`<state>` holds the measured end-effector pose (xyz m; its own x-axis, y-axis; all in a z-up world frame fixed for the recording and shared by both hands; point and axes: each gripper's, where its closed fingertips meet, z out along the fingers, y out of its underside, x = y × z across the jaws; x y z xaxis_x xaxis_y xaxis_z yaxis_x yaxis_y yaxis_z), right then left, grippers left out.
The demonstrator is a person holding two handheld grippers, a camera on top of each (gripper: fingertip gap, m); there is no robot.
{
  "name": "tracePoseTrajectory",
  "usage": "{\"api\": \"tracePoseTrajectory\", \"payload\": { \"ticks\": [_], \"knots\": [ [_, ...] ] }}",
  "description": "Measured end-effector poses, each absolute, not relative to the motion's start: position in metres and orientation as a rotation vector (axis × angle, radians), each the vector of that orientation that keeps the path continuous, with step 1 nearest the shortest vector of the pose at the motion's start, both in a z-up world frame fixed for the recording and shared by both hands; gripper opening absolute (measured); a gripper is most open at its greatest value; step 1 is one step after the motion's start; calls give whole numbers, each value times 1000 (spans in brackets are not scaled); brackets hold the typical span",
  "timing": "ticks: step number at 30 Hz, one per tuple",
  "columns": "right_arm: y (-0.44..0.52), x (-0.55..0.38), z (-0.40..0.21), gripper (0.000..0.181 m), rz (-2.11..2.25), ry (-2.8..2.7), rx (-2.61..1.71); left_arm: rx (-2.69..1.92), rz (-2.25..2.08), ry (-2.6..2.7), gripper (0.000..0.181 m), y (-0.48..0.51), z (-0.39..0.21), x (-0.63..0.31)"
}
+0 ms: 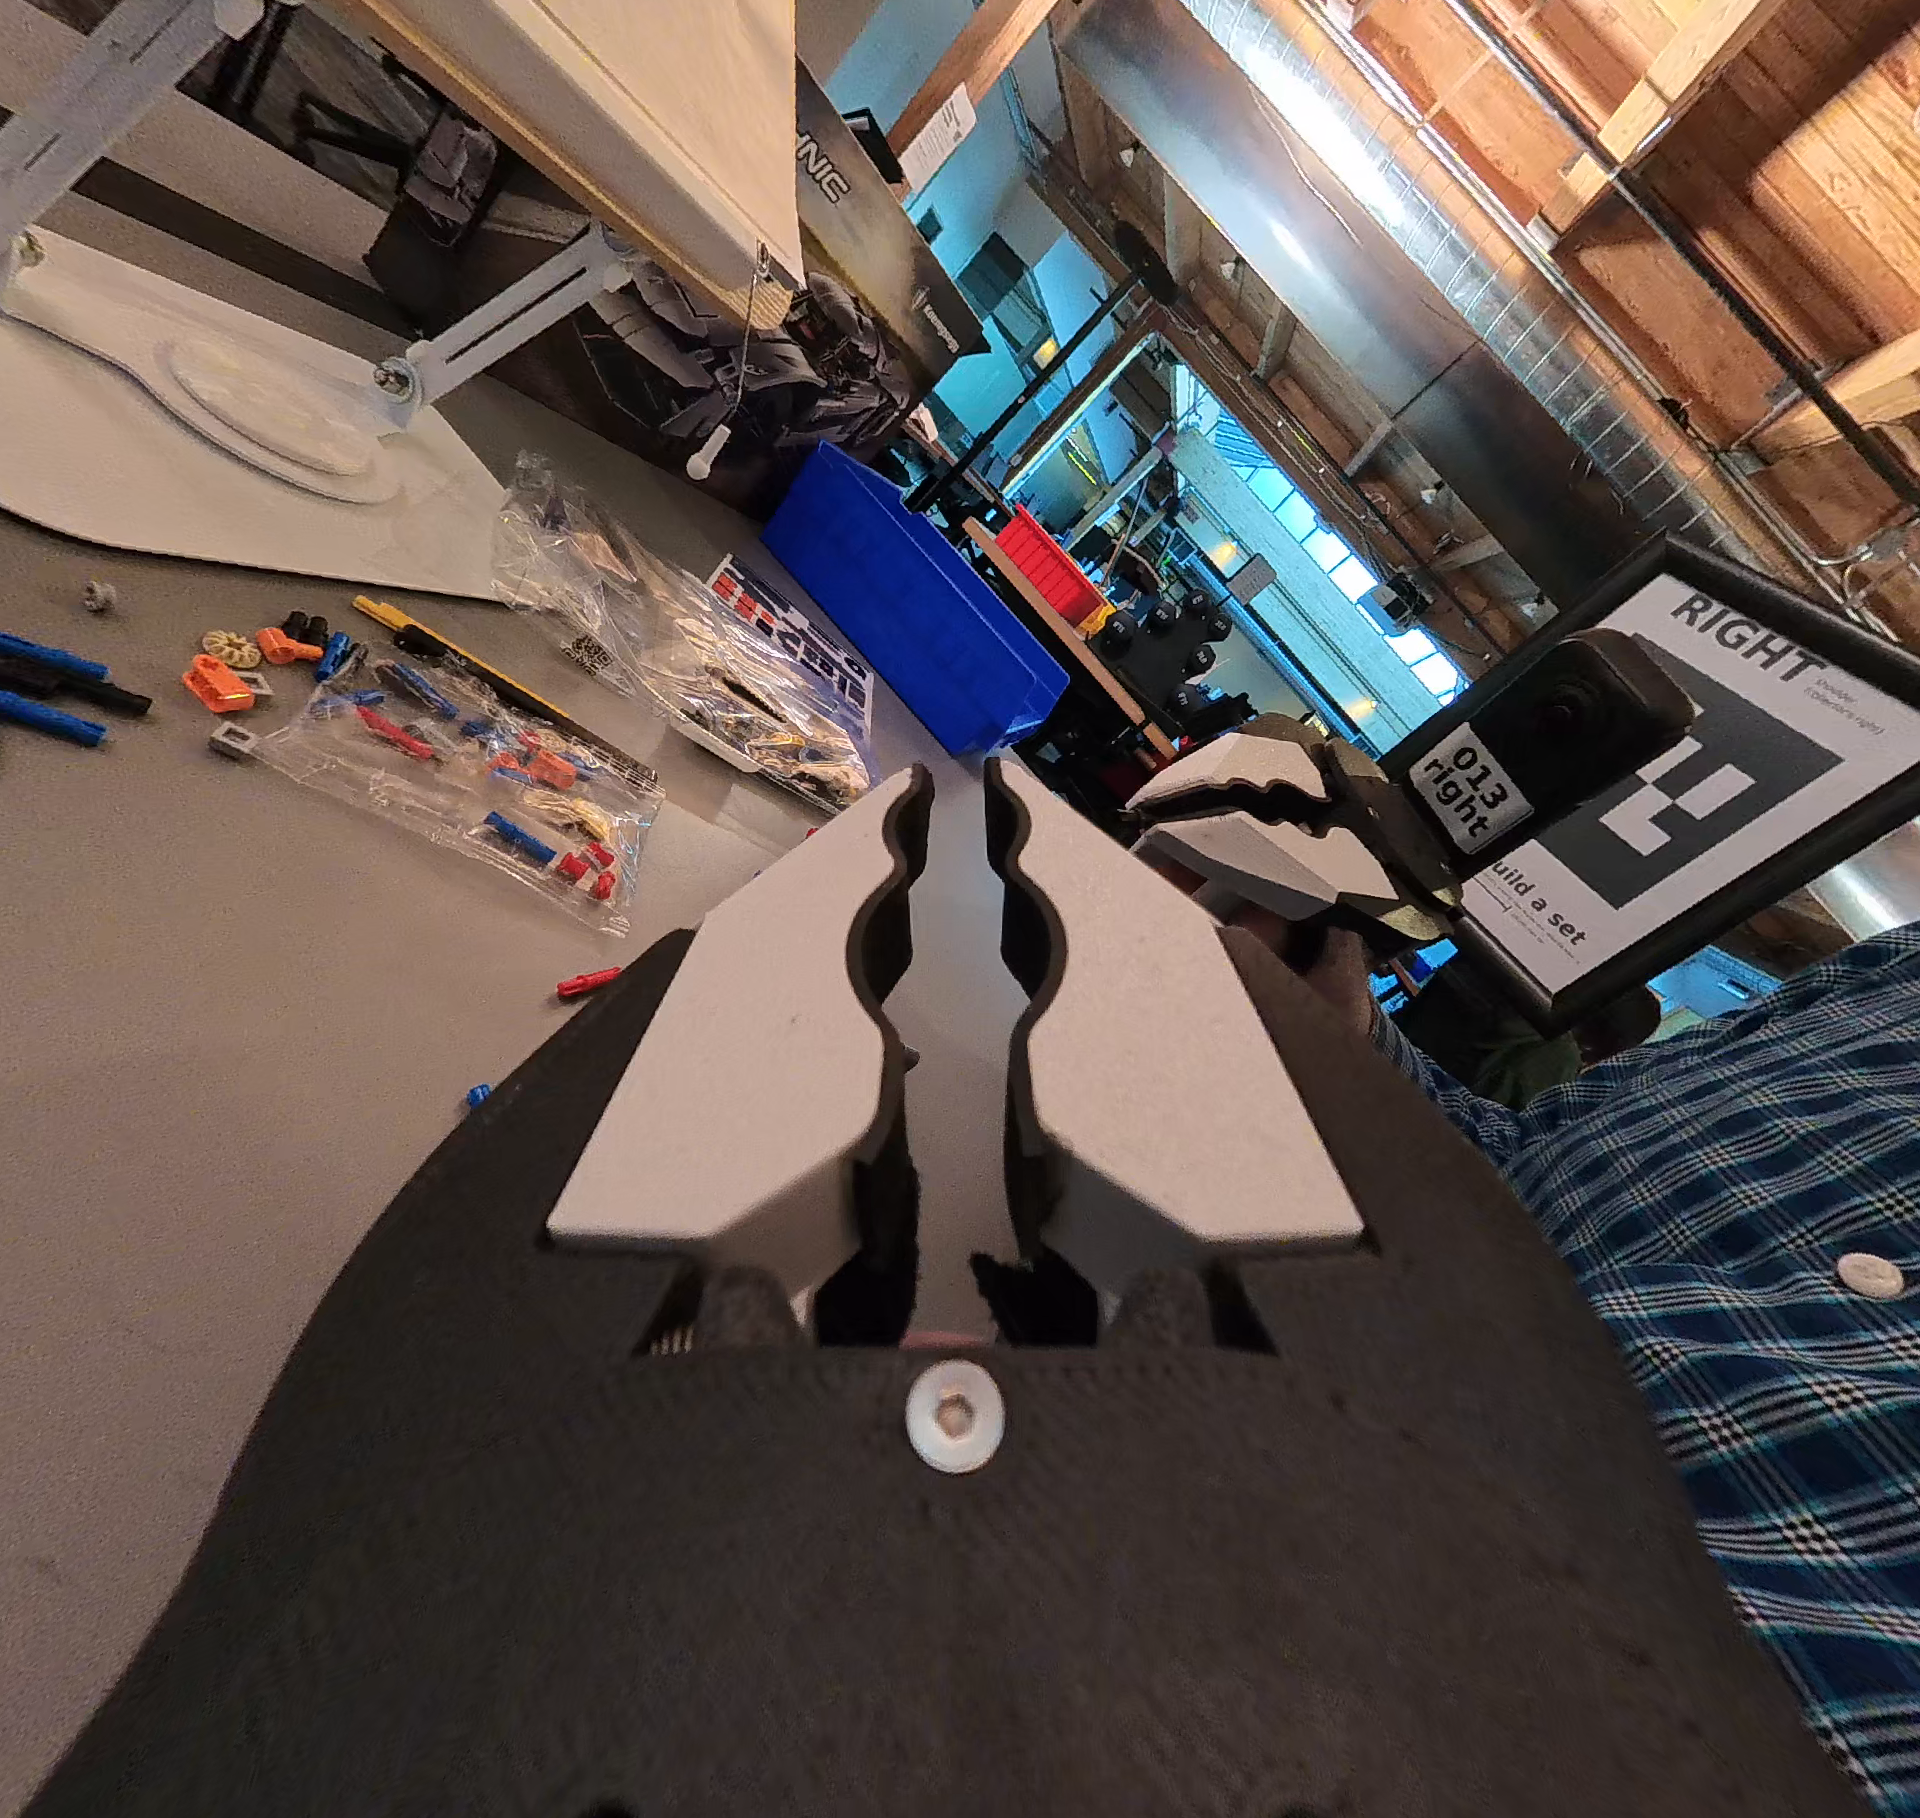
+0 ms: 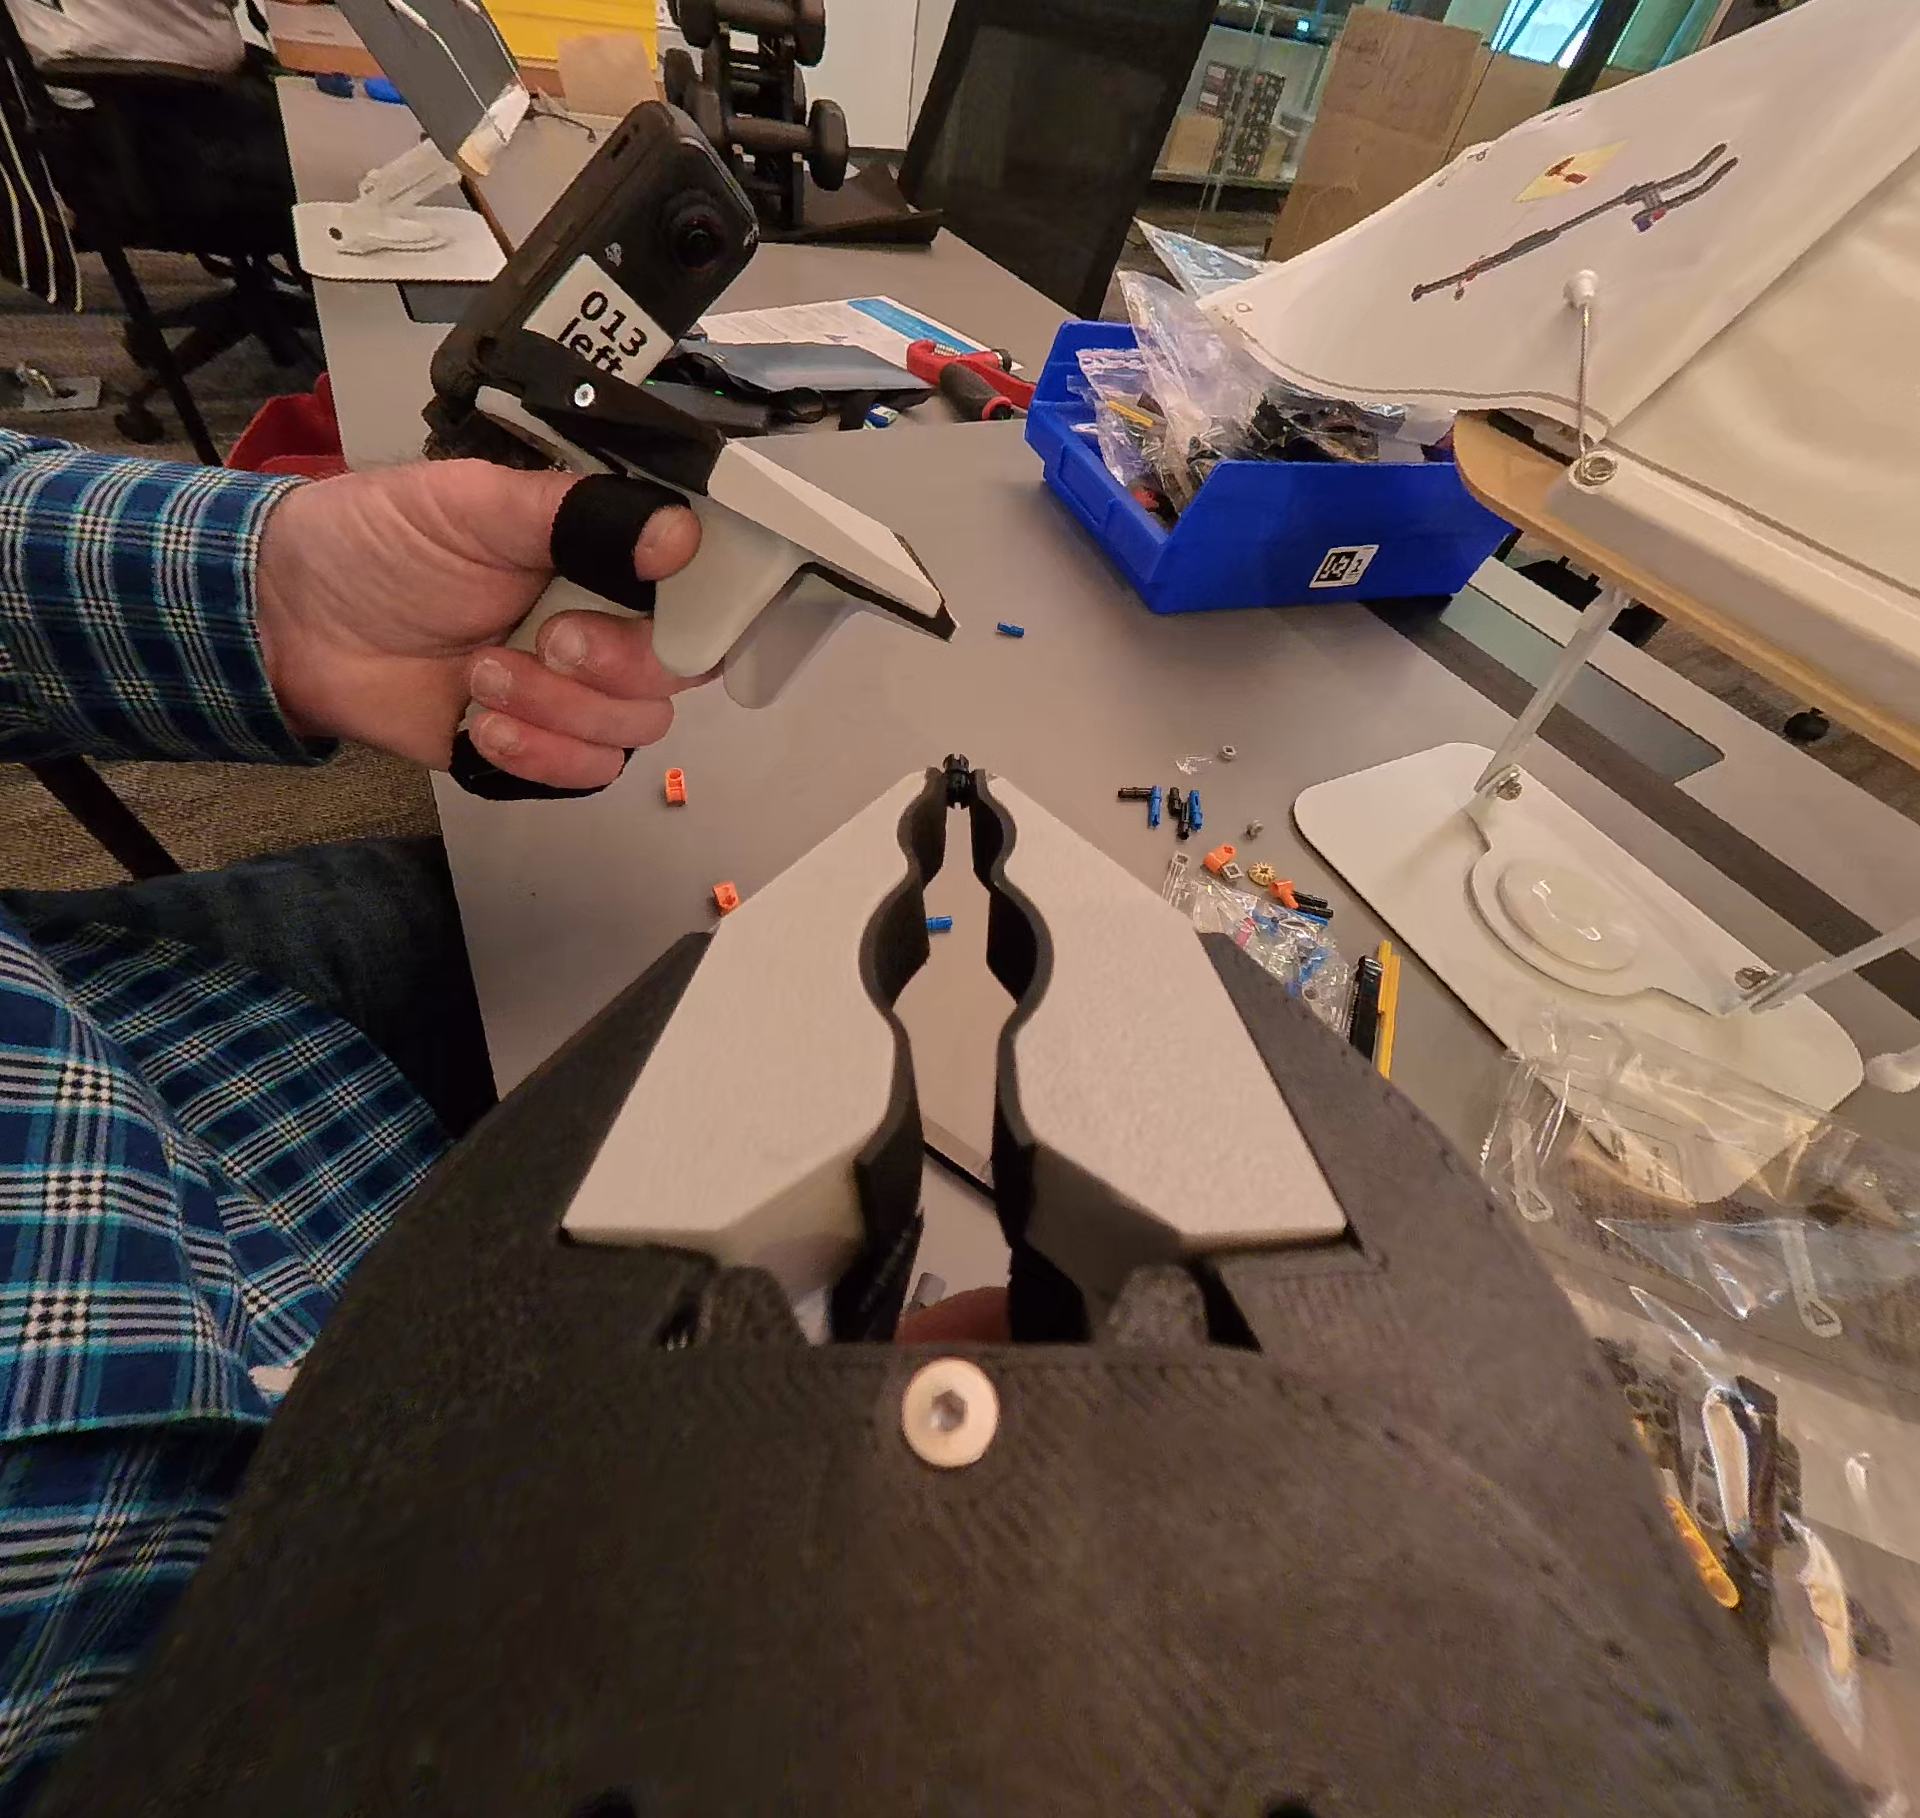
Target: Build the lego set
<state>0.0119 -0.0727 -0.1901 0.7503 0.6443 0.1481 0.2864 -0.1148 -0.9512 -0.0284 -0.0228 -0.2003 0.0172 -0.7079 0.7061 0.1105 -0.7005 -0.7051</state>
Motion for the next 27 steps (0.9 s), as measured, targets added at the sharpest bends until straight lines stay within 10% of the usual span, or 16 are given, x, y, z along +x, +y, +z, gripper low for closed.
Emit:
{"api": "tracePoseTrajectory", "payload": {
  "ticks": [27],
  "knots": [
    [-135,95,-214,2,185,-728,-1765,-1885,-544,1652,35,-52,-331,1]
  ]
}}
